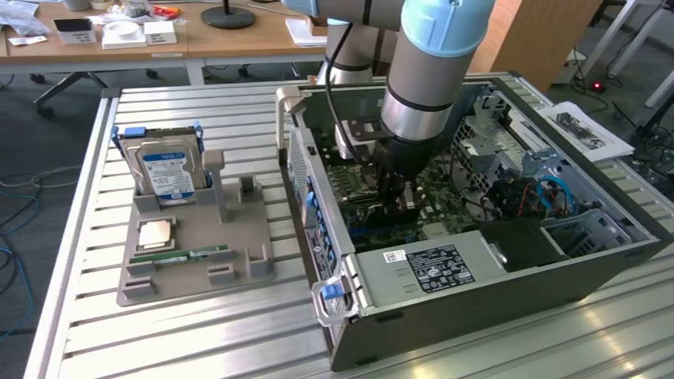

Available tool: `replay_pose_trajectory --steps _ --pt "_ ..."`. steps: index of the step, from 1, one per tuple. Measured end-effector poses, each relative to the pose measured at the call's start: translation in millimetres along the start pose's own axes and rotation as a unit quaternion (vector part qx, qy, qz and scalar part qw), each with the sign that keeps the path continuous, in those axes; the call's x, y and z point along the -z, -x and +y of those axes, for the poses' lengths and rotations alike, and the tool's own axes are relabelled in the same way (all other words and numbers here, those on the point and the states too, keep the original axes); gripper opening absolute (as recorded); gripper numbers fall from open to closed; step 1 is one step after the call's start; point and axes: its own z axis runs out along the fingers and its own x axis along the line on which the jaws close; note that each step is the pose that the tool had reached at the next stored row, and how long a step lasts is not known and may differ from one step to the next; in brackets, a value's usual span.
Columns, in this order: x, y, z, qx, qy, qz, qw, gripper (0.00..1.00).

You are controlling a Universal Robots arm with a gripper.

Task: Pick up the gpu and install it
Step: 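Insert the gpu into the slot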

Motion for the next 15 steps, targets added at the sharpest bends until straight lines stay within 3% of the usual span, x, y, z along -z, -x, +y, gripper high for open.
replay_pose_trajectory --steps 3,5,8,9,15 --pt "0.5 -0.1 -0.2 0.0 -0.0001 0.0008 1.0 0.33" --pt "0.6 -0.1 -0.2 0.0 -0.0001 0.0008 1.0 0.45" --pt "0.6 -0.1 -0.2 0.0 -0.0001 0.0008 1.0 0.51" --pt "0.6 -0.1 -0.2 0.0 -0.0001 0.0008 1.0 0.57" --pt "5.7 0.2 -0.4 0.0 -0.0001 0.0009 1.0 0.57"
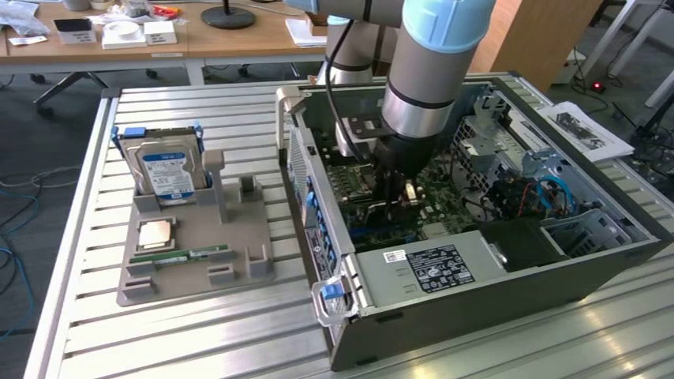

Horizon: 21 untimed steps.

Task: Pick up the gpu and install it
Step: 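Insert the gpu into the slot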

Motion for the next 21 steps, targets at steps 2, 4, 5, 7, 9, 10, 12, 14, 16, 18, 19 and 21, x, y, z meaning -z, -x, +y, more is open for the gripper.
replay_pose_trajectory --steps 2,4,5,7,9,10,12,14,16,18,19,21 --pt "2.2 0.1 -0.1 0.0 0.0 0.0 1.0 0.57" --pt "4.2 0.2 -0.1 0.0 0.0 -0.0001 1.0 0.57" --pt "4.3 0.3 -0.2 0.0 -0.0001 -0.0002 1.0 0.57" --pt "4.3 0.3 -0.2 0.0 -0.0001 -0.0002 1.0 0.57" --pt "4.4 0.3 -0.2 0.0 0.0 -0.0001 1.0 0.57" --pt "4.4 0.3 -0.1 0.0 0.0 -0.0001 1.0 0.57" --pt "4.4 0.3 -0.1 0.0 0.0 -0.0001 1.0 0.57" --pt "4.4 0.3 -0.1 0.0 0.0 -0.0001 1.0 0.57" --pt "4.5 1.0 -0.1 0.0 0.0 0.0 1.0 0.57" --pt "4.3 4.0 0.2 0.0 0.0 0.0 1.0 0.57" --pt "4.2 5.0 0.2 0.0 0.0 -0.0001 1.0 0.57" --pt "4.2 4.9 0.2 0.0 -0.0001 -0.0001 1.0 0.57"
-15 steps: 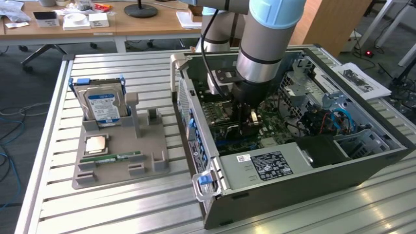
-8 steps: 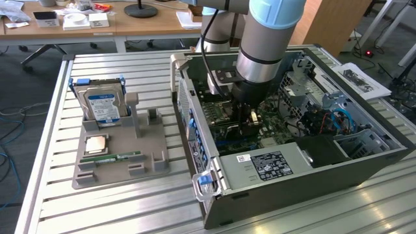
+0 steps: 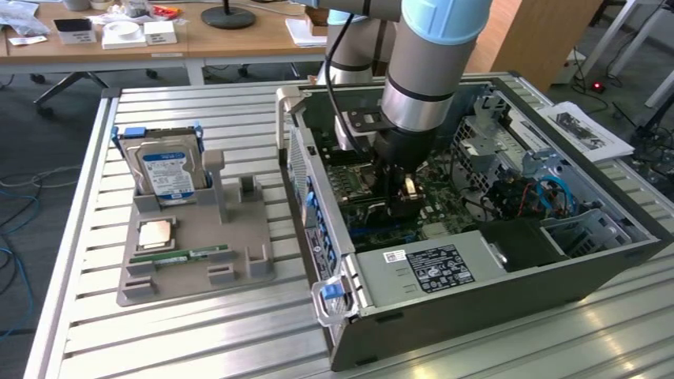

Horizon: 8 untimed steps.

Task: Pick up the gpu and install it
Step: 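Insert the gpu into the slot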

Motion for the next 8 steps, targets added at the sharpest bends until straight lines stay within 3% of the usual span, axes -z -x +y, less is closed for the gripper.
replay_pose_trajectory --steps 7,8 --pt "0.0 0.0 0.0 0.0 0.0 0.0 1.0 0.56" --pt "0.0 0.0 0.0 0.0 0.0001 0.0 1.0 0.5"
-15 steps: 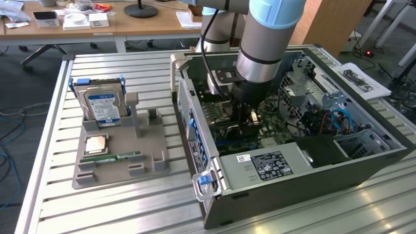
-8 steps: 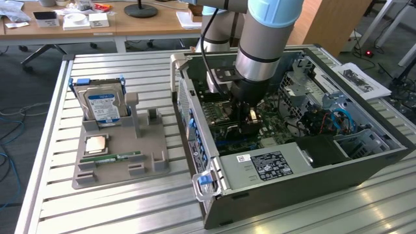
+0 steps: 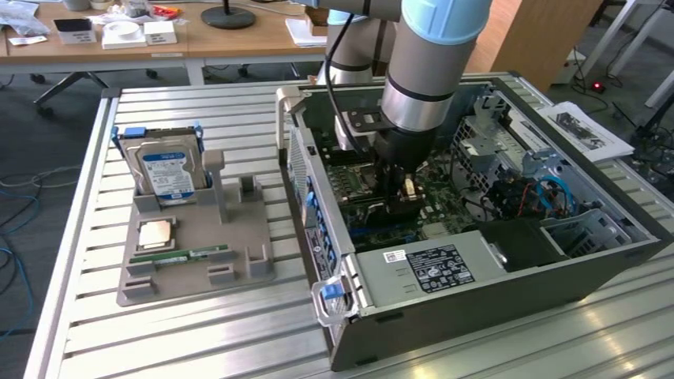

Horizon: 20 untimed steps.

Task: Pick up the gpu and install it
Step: 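Insert the gpu into the slot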

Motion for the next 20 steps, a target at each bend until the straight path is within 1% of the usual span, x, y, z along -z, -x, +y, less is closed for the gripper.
replay_pose_trajectory --steps 1,3,4,6,20 --pt "0.0 0.0 0.0 0.0 0.0 0.0 1.0 0.5" --pt "0.0 0.0 0.0 0.0 0.0 0.0001 1.0 0.38" --pt "0.0 0.0 0.0 0.0 0.0 0.0 1.0 0.38" --pt "0.0 0.0 0.0 0.0 0.0 0.0001 1.0 0.27" --pt "0.0 0.0 0.0 0.0 0.0 -0.0001 1.0 0.27"
